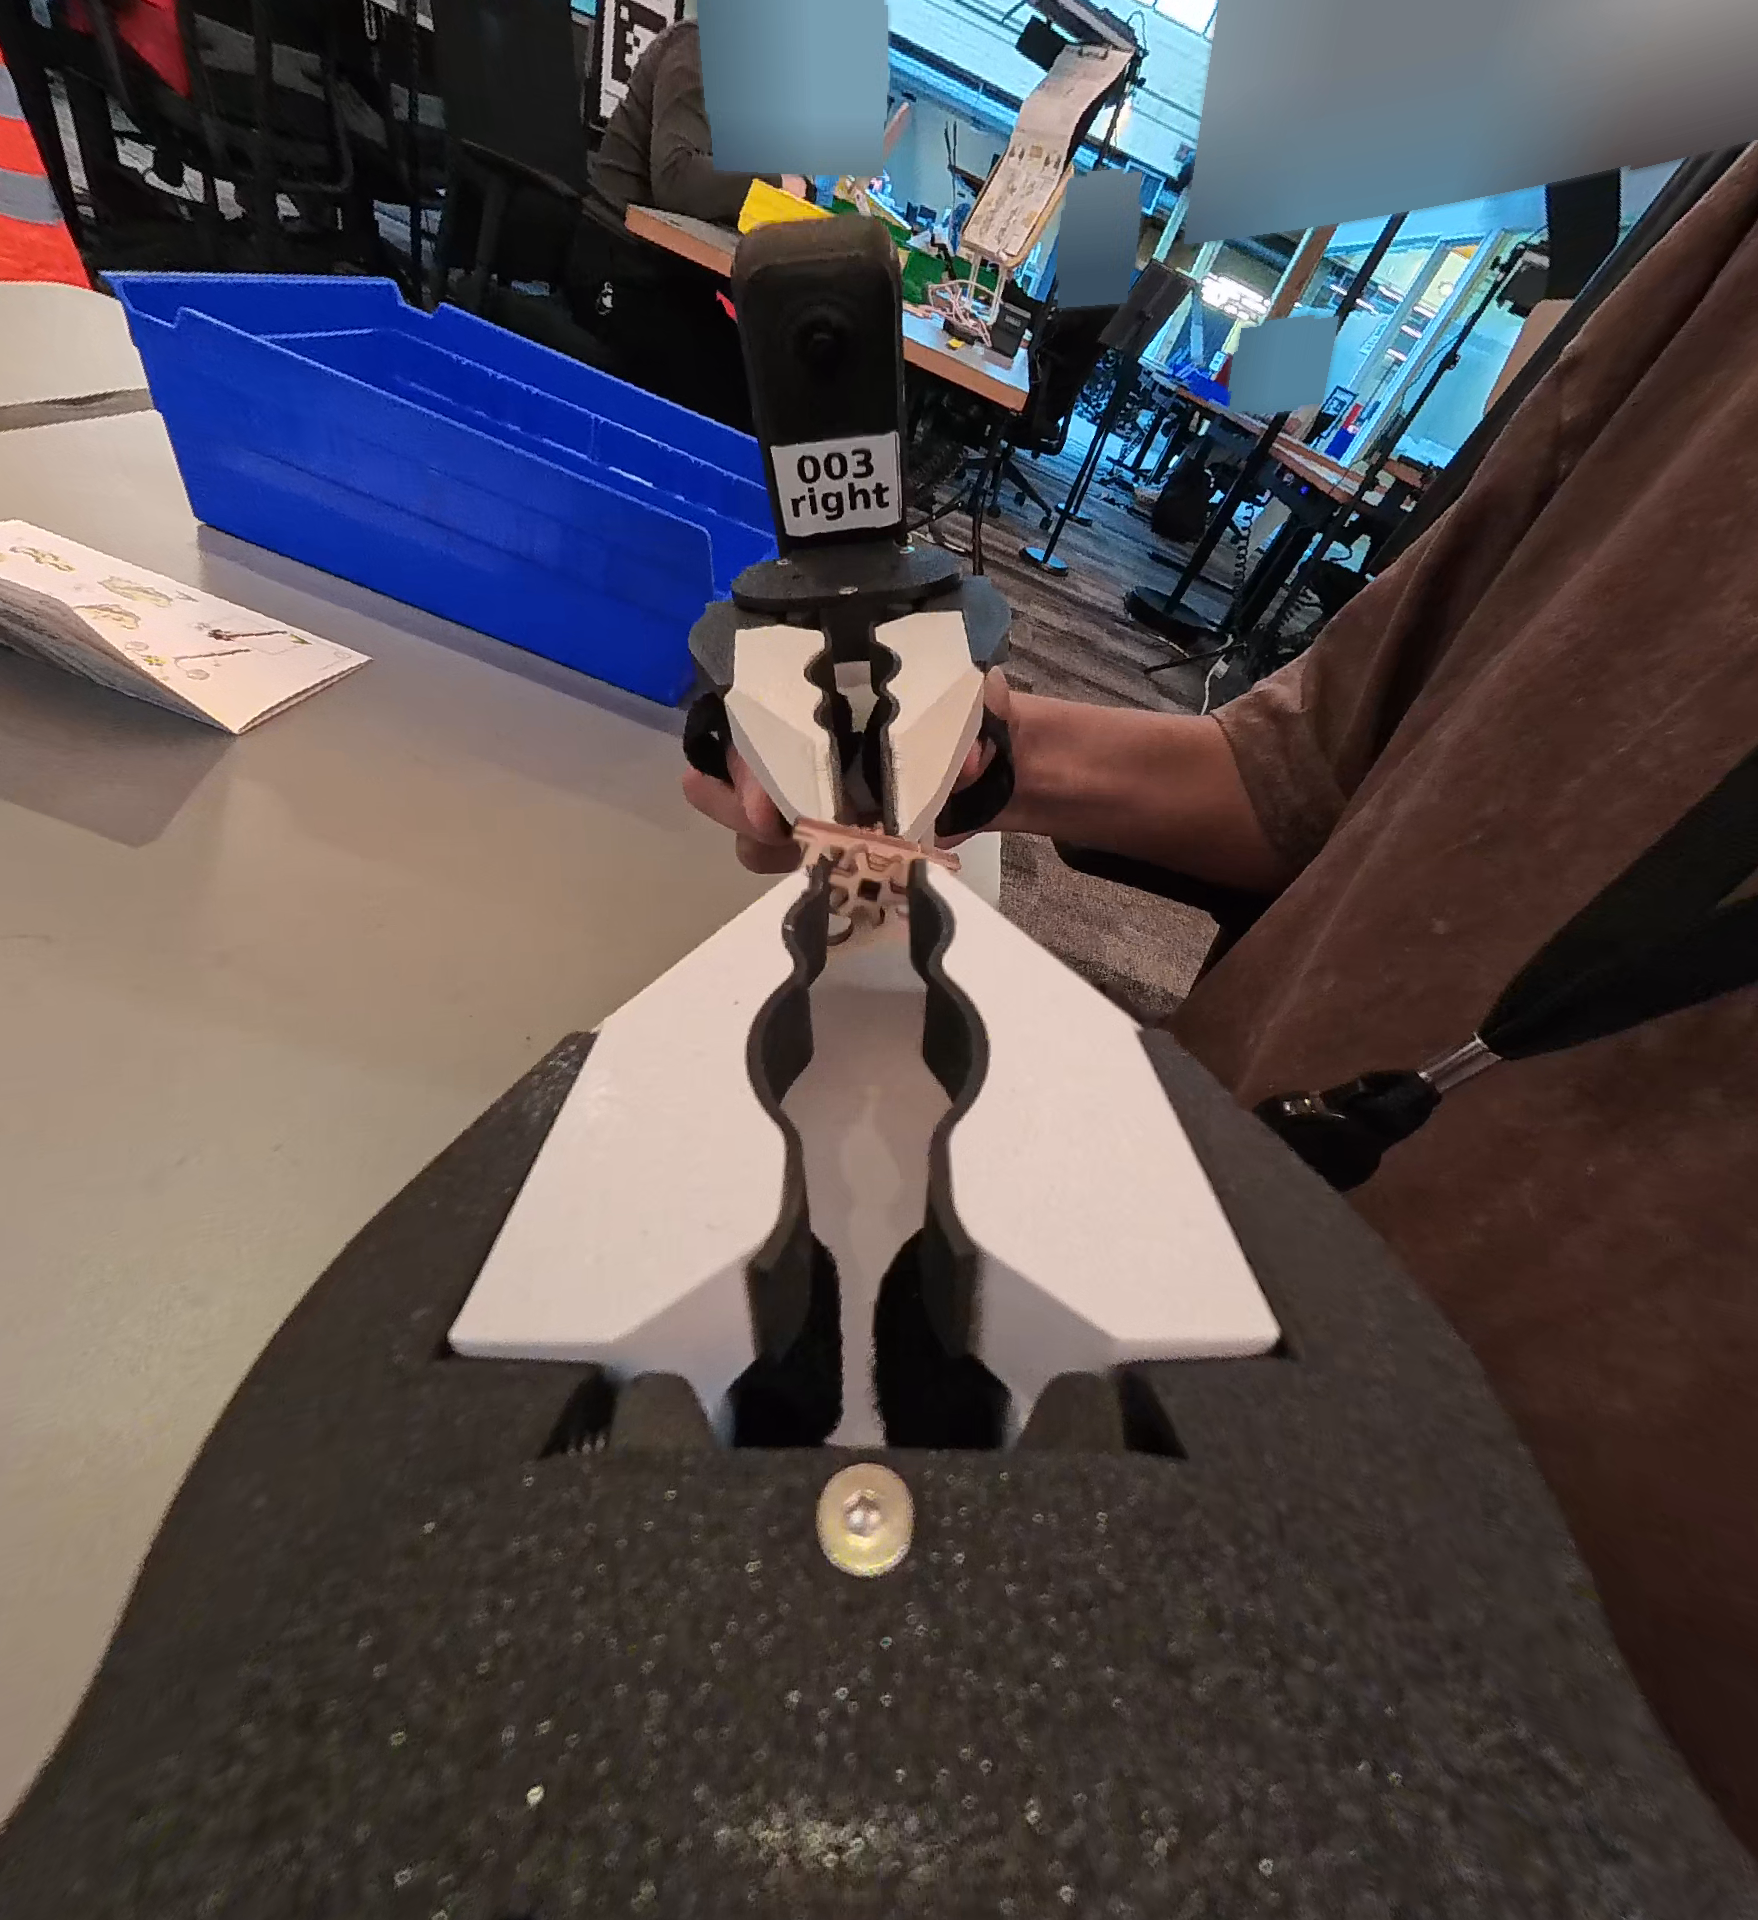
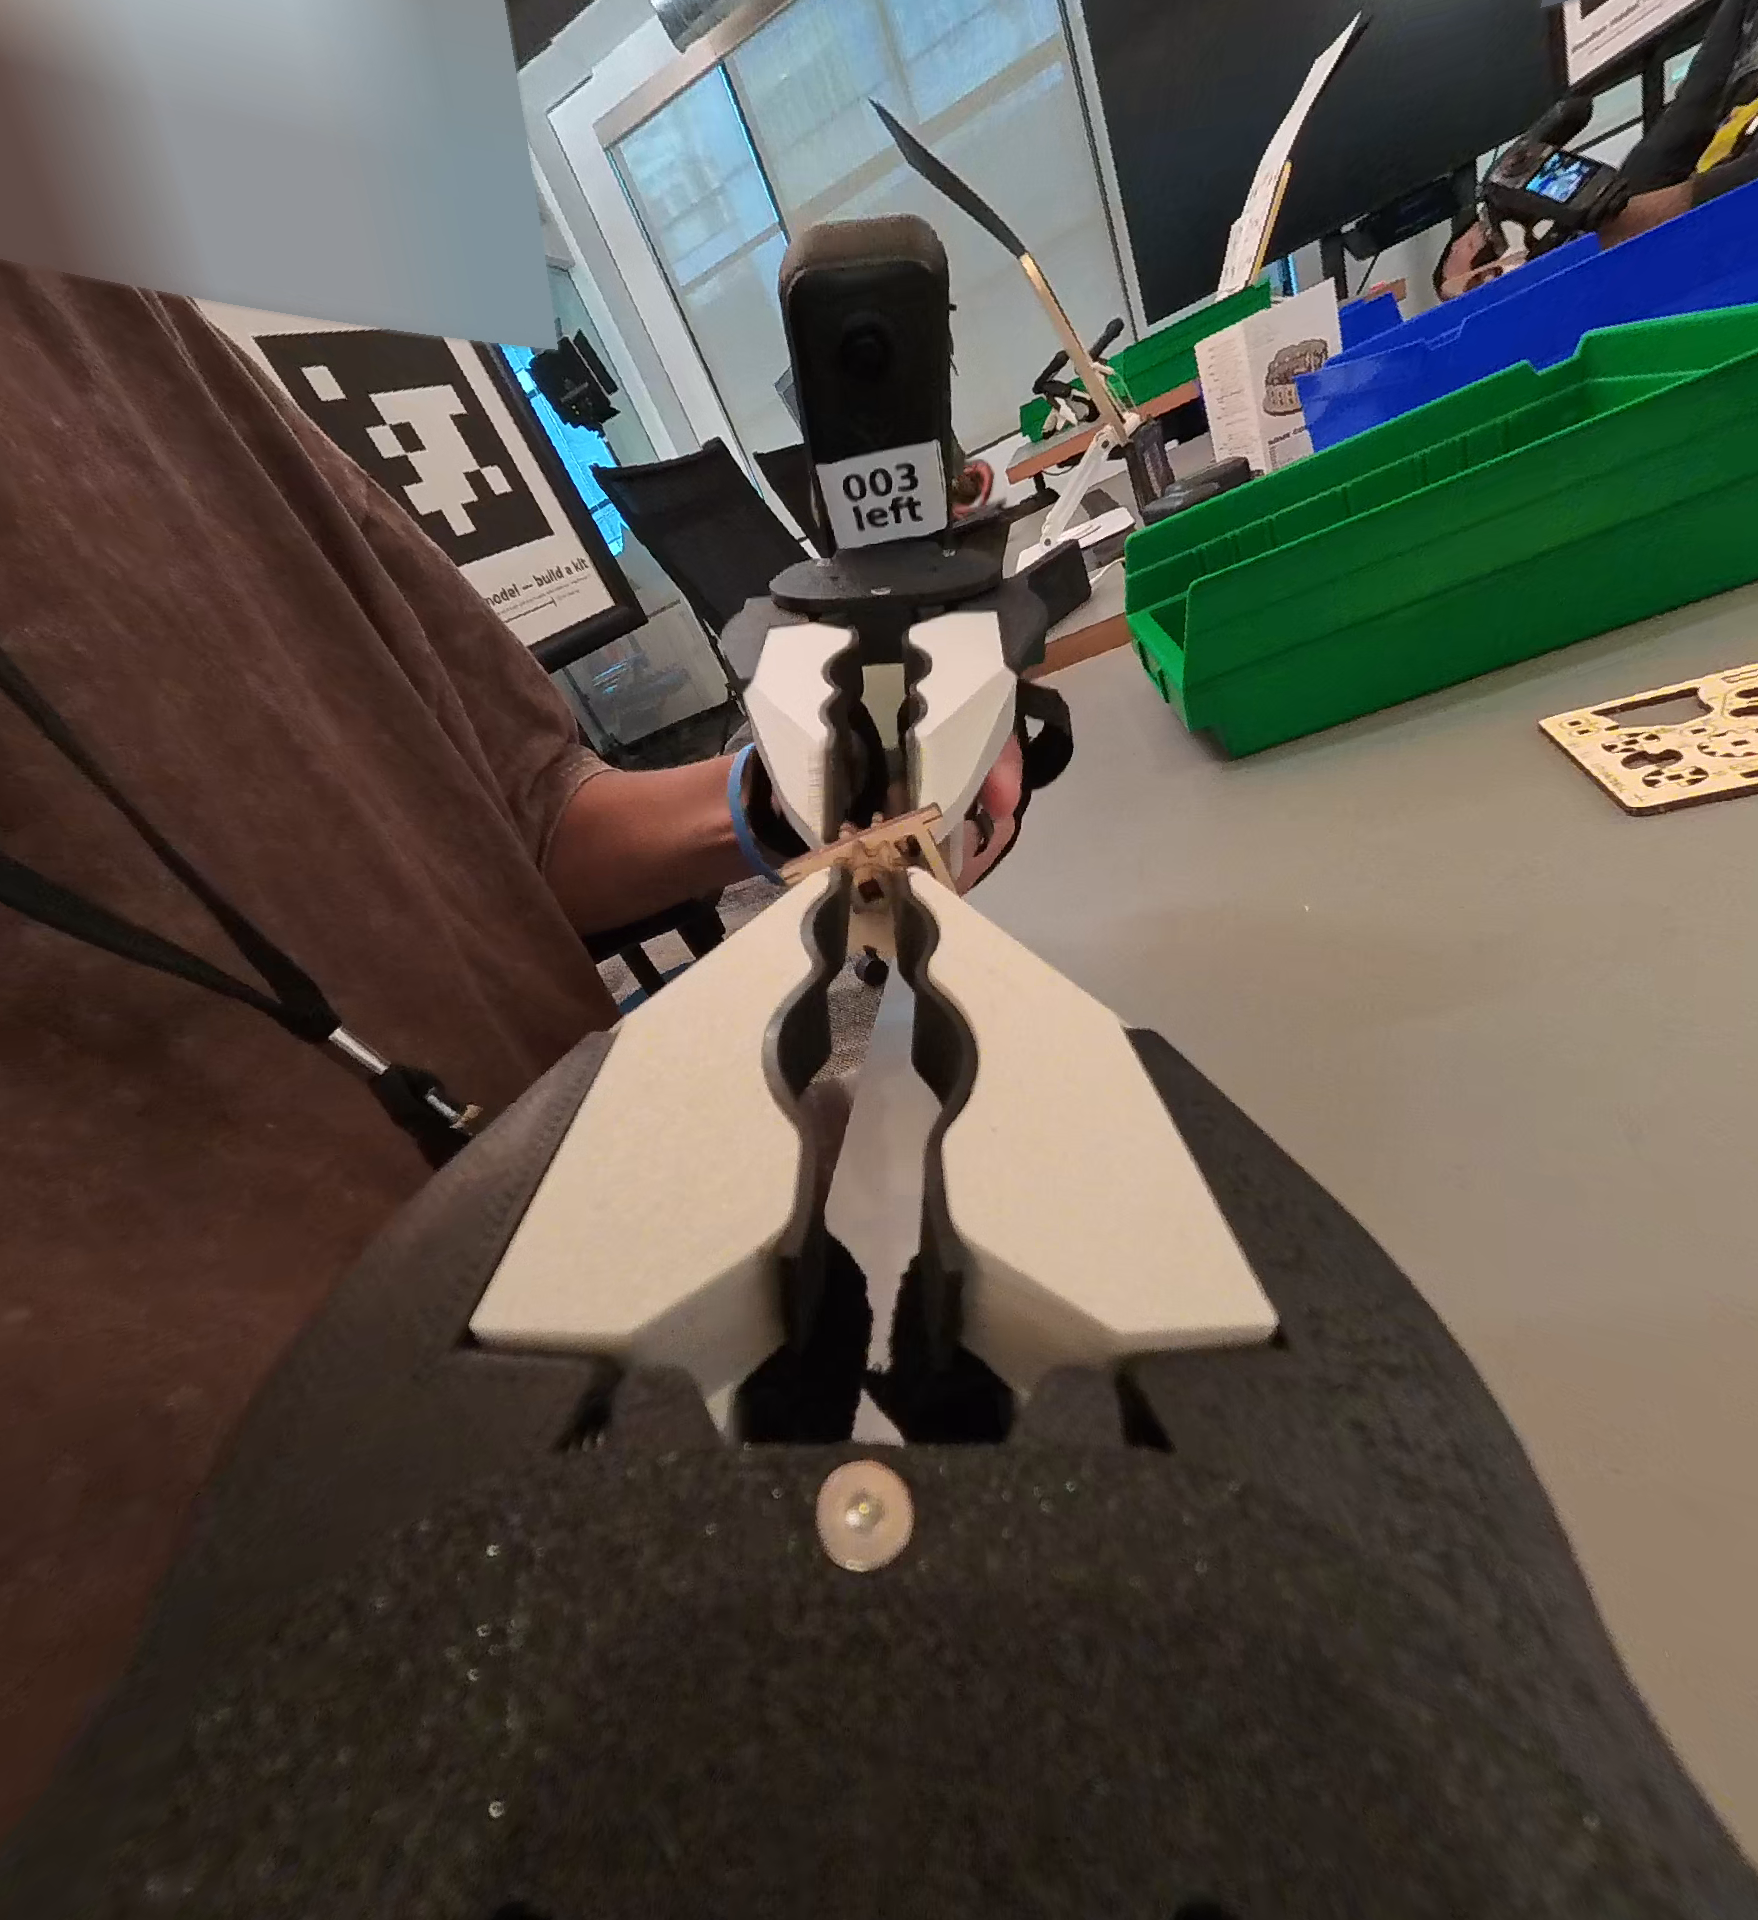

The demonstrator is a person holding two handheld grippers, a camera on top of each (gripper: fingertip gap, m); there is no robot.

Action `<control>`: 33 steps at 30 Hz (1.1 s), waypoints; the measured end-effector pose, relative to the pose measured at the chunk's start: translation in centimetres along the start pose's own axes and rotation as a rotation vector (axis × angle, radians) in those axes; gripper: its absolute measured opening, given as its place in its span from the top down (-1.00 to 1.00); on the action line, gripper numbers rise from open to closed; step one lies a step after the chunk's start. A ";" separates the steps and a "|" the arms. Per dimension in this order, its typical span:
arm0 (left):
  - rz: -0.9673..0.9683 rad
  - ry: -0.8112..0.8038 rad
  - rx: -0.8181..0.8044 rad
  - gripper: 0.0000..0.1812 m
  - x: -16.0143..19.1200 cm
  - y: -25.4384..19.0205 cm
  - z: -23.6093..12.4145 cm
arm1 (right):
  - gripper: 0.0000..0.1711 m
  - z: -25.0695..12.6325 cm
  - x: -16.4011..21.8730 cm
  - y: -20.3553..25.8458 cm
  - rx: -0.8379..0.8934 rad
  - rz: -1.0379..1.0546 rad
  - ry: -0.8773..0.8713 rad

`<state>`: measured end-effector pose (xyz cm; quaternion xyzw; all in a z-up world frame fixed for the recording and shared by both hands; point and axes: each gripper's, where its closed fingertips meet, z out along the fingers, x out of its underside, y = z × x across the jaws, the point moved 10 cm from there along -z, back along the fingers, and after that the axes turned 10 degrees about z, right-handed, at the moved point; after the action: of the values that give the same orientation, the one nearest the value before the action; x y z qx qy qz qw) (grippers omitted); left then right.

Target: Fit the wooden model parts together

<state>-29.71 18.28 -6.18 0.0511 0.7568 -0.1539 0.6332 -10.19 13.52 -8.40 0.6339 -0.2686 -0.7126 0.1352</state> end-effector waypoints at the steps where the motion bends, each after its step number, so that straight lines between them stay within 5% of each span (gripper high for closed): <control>1: 0.000 0.002 0.004 0.85 0.0 0.0 -0.1 | 0.91 0.0 0.0 0.0 -0.003 0.003 -0.003; 33: 0.002 -0.007 0.004 0.88 0.7 0.0 0.3 | 0.91 0.2 0.4 -0.1 -0.002 0.039 -0.026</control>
<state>-29.51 18.13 -6.87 0.0528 0.7541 -0.1551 0.6360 -10.40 13.47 -8.77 0.6192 -0.2818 -0.7182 0.1460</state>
